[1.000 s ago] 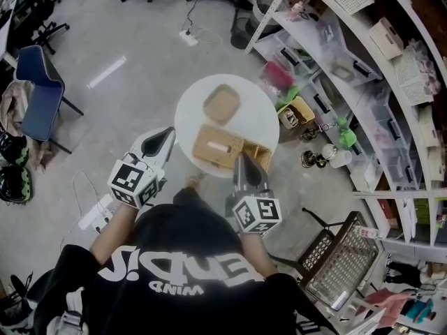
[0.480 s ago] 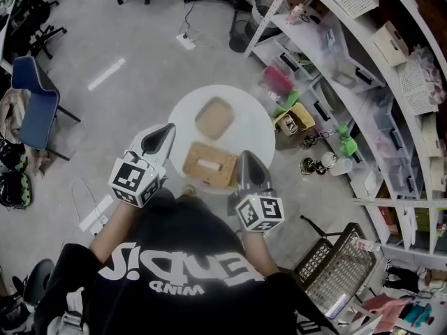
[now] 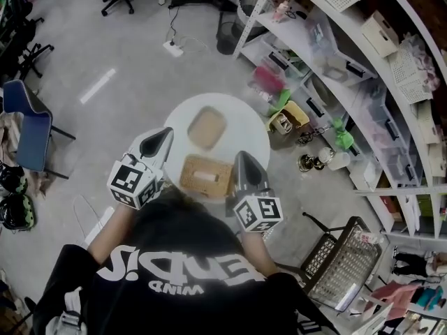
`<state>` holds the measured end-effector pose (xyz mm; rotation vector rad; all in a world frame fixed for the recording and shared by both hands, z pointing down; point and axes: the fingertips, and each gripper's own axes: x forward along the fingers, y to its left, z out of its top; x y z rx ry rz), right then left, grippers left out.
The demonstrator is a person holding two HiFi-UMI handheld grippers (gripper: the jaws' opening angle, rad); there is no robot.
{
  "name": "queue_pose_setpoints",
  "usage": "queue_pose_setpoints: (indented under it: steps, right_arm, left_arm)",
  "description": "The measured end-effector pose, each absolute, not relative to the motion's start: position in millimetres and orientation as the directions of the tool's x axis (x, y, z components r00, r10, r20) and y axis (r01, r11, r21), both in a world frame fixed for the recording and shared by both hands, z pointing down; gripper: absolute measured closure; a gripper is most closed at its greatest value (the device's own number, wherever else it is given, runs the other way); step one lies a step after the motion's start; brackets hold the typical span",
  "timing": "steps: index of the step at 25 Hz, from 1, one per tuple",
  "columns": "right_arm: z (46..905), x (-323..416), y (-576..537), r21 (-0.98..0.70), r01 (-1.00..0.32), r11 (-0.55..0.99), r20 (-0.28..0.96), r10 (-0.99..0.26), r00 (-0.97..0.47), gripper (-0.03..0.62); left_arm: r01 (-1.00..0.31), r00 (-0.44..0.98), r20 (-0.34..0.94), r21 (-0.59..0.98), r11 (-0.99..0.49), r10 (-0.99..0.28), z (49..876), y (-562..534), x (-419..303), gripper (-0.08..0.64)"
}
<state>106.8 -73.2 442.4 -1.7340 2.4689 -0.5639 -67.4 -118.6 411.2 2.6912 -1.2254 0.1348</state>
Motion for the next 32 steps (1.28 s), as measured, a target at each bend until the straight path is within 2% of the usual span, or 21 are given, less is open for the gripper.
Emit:
queue_pose_setpoints:
  steps: [11, 13, 17, 23, 26, 32]
  right_arm:
    - [436.6, 106.4, -110.0, -0.343, -0.91, 0.235, 0.145, -0.944, -0.298, 0.589]
    - [439.1, 108.1, -115.0, -0.354, -0.907, 0.229, 0.155, -0.942, -0.298, 0.521]
    - [444.7, 111.0, -123.1, -0.368, -0.904, 0.217, 0.164, -0.942, -0.293, 0.496]
    - [451.3, 110.8, -138.7, -0.396, -0.889, 0.227, 0.177, -0.932, -0.317, 0.377]
    - [453.5, 111.9, -147.9, -0.397, -0.888, 0.234, 0.186, -0.927, -0.327, 0.356]
    - [477.3, 106.3, -175.6, -0.405, -0.872, 0.276, 0.232, -0.891, -0.39, 0.356]
  left_arm:
    - [-0.678, 0.735, 0.187, 0.163, -0.717, -0.652, 416.9, -160.1, -54.0, 0.558]
    - [-0.665, 0.746, 0.195, 0.166, -0.728, -0.637, 420.2, -163.9, -49.7, 0.558]
    - [-0.65, 0.759, 0.208, 0.17, -0.741, -0.617, 425.1, -171.2, -44.8, 0.558]
    - [-0.636, 0.77, 0.218, 0.175, -0.752, -0.6, 429.5, -182.9, -40.4, 0.558]
    - [-0.634, 0.771, 0.219, 0.176, -0.753, -0.598, 429.5, -186.5, -39.8, 0.558]
    - [-0.643, 0.764, 0.222, 0.18, -0.744, -0.606, 434.9, -199.1, -45.1, 0.558]
